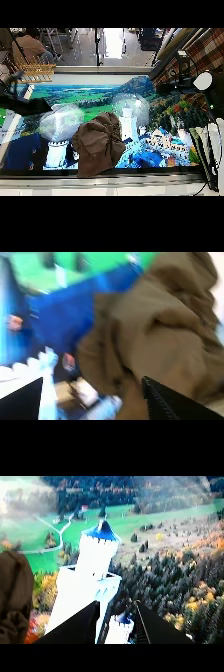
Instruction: Fold the clothes and pants, and hang the long-sleeved shirts on hangers.
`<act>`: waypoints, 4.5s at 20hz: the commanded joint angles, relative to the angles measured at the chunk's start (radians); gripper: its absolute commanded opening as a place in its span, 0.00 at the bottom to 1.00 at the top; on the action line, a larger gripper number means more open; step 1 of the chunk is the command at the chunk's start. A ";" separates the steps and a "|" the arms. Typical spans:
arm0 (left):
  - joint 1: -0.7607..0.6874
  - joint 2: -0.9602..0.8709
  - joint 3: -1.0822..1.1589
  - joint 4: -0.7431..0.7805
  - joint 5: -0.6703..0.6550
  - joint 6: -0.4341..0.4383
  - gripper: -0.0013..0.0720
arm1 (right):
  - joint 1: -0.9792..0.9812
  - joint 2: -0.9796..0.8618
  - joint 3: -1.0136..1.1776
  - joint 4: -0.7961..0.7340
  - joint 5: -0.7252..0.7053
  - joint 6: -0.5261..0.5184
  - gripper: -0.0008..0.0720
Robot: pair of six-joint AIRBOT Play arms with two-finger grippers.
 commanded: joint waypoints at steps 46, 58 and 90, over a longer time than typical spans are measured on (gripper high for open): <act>-0.315 0.100 -0.738 -0.424 0.378 0.265 0.02 | 0.391 0.212 -0.412 -0.045 -0.055 0.124 0.03; -0.463 -0.125 -0.752 -0.350 0.488 0.217 0.51 | 0.392 0.219 -0.410 0.028 -0.070 0.122 0.03; 0.204 0.177 -0.127 -0.864 0.369 0.385 0.02 | 0.215 0.220 -0.131 0.091 0.013 -0.021 0.03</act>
